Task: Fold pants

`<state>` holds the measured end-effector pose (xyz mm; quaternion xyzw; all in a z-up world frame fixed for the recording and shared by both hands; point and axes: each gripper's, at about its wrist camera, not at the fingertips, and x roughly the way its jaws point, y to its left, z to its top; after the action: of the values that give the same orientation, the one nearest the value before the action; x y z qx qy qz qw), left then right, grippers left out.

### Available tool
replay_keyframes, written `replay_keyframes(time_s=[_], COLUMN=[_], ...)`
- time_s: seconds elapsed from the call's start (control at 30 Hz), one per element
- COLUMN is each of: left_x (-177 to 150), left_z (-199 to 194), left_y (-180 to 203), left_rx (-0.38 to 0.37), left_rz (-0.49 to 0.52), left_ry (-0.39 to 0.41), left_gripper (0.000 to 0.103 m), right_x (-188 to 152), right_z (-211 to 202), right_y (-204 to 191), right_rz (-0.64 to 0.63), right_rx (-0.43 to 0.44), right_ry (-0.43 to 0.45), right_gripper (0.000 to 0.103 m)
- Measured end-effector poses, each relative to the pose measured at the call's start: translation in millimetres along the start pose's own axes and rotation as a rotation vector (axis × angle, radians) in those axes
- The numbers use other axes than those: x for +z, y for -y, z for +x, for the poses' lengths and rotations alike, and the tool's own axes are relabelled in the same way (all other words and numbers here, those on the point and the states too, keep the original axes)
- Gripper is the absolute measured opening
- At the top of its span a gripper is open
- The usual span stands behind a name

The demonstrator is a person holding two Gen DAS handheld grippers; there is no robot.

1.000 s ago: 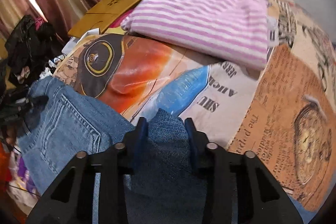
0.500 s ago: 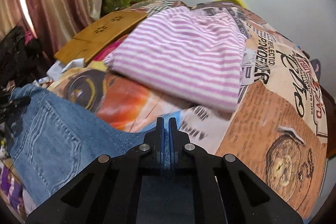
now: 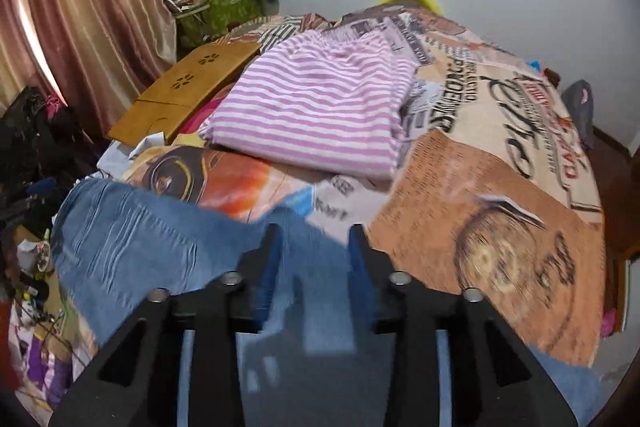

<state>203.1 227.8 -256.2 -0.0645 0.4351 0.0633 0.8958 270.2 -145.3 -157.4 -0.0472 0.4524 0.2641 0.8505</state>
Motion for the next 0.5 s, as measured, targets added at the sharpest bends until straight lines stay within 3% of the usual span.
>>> replay_keyframes(time_s=[0.2, 0.33, 0.4, 0.5], left_x=[-41.5, -67.7, -77.6, -88.3], left_z=[8.5, 31.6, 37.0, 34.4], left_y=[15.2, 21.3, 18.6, 7.9], left_rx=[-0.051, 0.056, 0.105, 0.145], left_rz=[0.026, 0.061, 0.068, 0.050], left_ry=[-0.077, -0.144, -0.143, -0.136], left_gripper=[0.064, 0.067, 0.076, 0.080], right_x=[-54.7, -93.6, -115.2, -136.4], right_z=[-25.7, -17.0, -11.4, -27.8], right_y=[-7.2, -20.0, -23.0, -20.9], right_rz=[0.034, 0.019, 0.033, 0.054], right_rx=[0.026, 0.016, 0.012, 0.002], right_ry=[-0.047, -0.122, -0.155, -0.103], right_gripper=[0.042, 0.042, 0.043, 0.043])
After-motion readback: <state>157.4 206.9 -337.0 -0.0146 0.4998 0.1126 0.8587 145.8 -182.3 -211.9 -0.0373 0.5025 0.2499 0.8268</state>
